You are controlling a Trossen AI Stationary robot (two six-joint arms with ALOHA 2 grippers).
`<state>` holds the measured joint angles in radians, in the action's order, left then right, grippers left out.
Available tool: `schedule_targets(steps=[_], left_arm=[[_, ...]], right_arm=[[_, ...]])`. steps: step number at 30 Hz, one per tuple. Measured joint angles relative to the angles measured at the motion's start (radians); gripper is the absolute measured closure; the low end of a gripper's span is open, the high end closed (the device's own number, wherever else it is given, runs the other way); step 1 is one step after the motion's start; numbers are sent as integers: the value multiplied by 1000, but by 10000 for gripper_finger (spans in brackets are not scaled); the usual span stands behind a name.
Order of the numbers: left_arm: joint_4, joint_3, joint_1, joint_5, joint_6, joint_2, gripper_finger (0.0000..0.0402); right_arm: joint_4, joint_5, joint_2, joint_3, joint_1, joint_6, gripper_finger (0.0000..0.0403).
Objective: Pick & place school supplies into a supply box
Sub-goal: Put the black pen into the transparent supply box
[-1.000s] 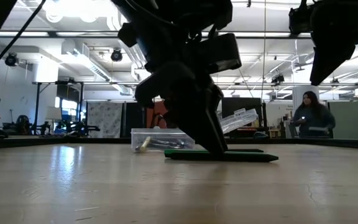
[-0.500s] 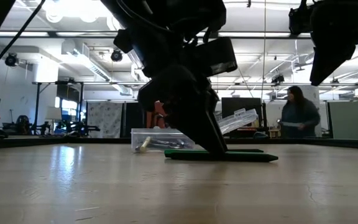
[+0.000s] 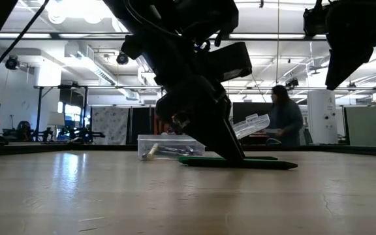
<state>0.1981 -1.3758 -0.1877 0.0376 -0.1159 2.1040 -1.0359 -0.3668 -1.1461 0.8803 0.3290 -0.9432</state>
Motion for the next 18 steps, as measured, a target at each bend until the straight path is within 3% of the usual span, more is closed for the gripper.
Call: schedule_targets(steps=[8,18], left_arm=[[-12,2,10,19,8,0,293],[-6,7,42,-1,178,3,293]], right_arm=[[0,0,0,0,0,0,236],[1,-1,0,0,0,5,236]])
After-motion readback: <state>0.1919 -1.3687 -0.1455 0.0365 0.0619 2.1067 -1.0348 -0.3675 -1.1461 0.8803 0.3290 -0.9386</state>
